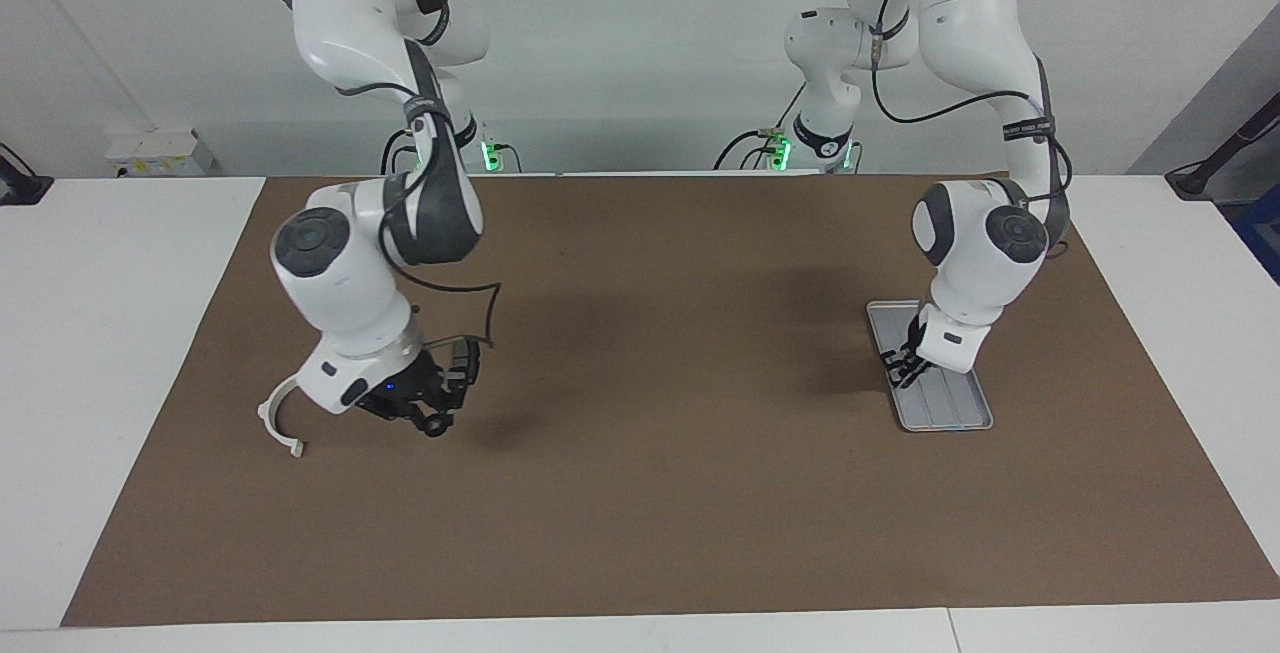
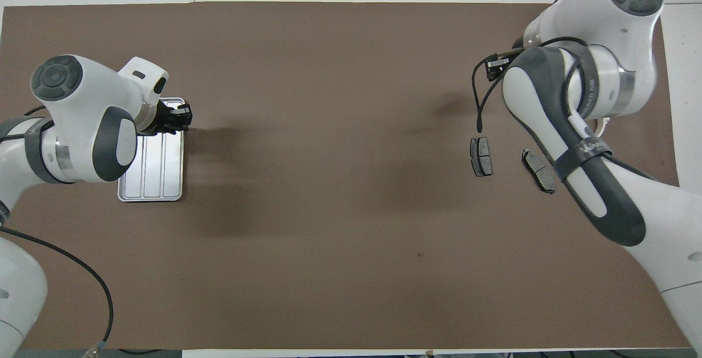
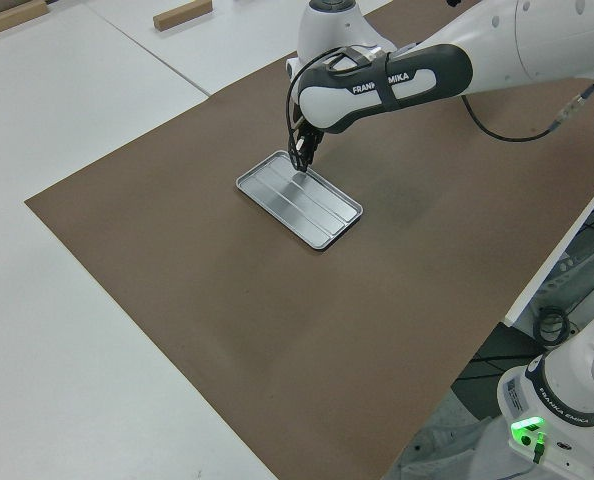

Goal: Place bearing gear from tray to pile

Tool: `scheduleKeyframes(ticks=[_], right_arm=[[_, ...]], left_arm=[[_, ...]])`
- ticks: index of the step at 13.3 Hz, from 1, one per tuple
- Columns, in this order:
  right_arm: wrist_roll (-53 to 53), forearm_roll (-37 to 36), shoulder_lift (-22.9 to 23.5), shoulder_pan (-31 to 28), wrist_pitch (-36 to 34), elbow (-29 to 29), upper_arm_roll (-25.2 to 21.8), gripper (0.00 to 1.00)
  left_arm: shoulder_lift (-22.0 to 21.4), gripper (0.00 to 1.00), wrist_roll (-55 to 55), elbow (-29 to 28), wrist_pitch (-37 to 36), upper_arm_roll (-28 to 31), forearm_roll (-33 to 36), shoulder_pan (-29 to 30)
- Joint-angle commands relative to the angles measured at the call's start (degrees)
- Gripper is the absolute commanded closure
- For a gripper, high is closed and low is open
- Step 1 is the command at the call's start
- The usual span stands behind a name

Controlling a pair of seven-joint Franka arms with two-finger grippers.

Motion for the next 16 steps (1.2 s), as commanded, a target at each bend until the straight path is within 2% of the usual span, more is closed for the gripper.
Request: scheduleKeyframes(ticks=[1,3,5,7,9,10,12,16], right_arm=[[-7.2,0.0,-2.3,-5.5,-2.9,-2.9,0.9,1.0],[-9.6,-0.7,-3.7,-7.8,-2.1,-6.4,0.8,1.0],[-10.1,-1.6,-5.1,-8.6,1.6,-10.5,0.8,1.0],[-10.9,-1.6,-6.5,-9.6,6.0,-15.3,0.8,1.0],[-11.2,-1.6,-6.9,-9.7,7.7,-17.0,0.7,1.0],[-11.2,-1.6,-6.9,-9.9,7.9,-17.1,0.8,1.0],[-11.2,-1.6,-6.8,-10.0,9.0,-18.1,0.7,1.0],[-11.2,-2.4,-6.3,-10.0,10.6,-19.1,0.6,1.0]], left_arm=[[-1.1,1.0,-16.3,2.3,-3.3,1.0,-0.6,-9.8],[-1.0,1.0,-28.0,2.6,-2.0,1.2,-0.5,-17.3],[0.5,1.0,-34.2,5.4,-1.9,1.2,-0.3,-22.4],[6.9,1.0,-40.1,13.5,-2.9,1.4,-0.1,-27.0],[9.7,1.0,-42.2,16.7,-2.6,1.5,-0.3,-29.7],[12.5,1.0,-43.3,19.2,-2.9,1.7,-0.1,-30.6],[16.0,1.0,-43.4,21.4,-3.2,1.8,0.9,-30.8],[16.2,1.0,-43.4,21.3,-3.3,2.0,1.7,-30.7]])
